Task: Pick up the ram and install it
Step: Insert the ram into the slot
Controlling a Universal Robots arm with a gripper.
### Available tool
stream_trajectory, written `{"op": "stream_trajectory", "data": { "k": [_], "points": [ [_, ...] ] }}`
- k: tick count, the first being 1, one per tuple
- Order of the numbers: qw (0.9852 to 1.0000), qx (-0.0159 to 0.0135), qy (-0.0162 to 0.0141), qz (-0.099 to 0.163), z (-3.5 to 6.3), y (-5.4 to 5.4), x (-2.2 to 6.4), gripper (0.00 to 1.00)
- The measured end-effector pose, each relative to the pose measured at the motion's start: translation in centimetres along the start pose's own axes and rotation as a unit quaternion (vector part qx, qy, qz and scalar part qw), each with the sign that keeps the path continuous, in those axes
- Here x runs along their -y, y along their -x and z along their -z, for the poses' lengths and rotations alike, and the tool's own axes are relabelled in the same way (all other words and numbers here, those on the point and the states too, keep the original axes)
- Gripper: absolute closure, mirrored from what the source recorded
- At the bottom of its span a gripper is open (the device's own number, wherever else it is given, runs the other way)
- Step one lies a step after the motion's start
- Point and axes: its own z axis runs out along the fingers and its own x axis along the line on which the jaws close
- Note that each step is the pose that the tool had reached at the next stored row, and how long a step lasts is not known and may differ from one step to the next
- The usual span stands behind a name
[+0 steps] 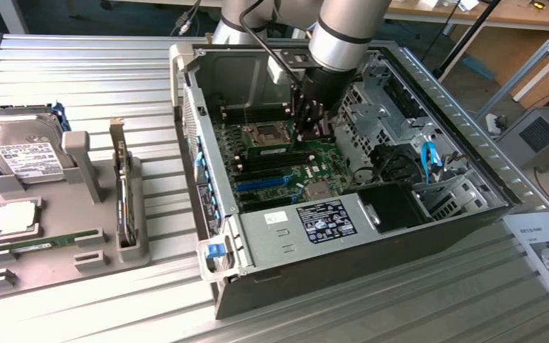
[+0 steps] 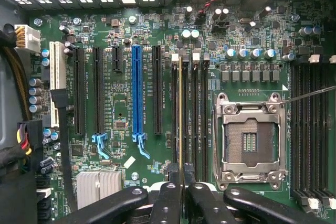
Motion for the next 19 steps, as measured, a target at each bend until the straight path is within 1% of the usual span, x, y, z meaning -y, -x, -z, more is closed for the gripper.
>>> {"op": "stream_trajectory", "data": {
  "k": [8,16,19],
  "points": [
    [1.0,0.0001,-0.0001,0.003,-0.07,-0.02,-0.19,0.88],
    [1.0,0.0,-0.0001,0.003,-0.56,-0.03,-0.22,0.88],
    [1.0,-0.0001,0.0,0.003,-0.59,-0.03,-0.22,0.88]
  ]
}}
